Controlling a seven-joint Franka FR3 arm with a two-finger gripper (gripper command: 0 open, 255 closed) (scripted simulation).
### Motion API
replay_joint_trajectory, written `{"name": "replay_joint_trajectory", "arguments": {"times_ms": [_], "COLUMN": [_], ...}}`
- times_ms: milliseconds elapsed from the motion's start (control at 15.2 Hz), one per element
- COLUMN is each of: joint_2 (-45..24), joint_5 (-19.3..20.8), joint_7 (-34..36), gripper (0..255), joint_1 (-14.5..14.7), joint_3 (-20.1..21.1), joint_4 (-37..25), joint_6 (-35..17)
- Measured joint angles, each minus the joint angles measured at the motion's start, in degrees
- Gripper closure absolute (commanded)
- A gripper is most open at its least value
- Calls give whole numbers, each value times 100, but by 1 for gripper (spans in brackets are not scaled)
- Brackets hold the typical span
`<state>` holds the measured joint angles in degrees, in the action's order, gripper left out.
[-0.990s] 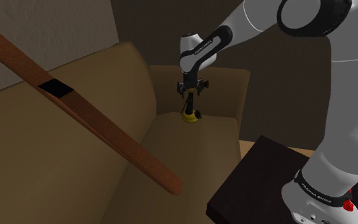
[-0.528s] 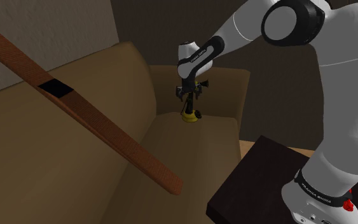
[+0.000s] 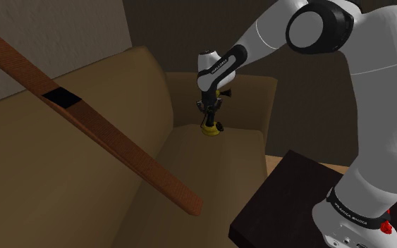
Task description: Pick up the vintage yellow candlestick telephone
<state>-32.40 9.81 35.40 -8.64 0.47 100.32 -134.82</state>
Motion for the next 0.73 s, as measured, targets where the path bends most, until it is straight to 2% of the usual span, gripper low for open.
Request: {"name": "replay_joint_trajectory", "arguments": {"times_ms": [396, 726], "joint_2": [4, 210], "joint_5": [0, -29], "joint_7": [0, -50], "gripper": [255, 255], "joint_1": [0, -17], "joint_3": [0, 15], "joint_4": [8, 12], "joint_6": [-1, 205]}}
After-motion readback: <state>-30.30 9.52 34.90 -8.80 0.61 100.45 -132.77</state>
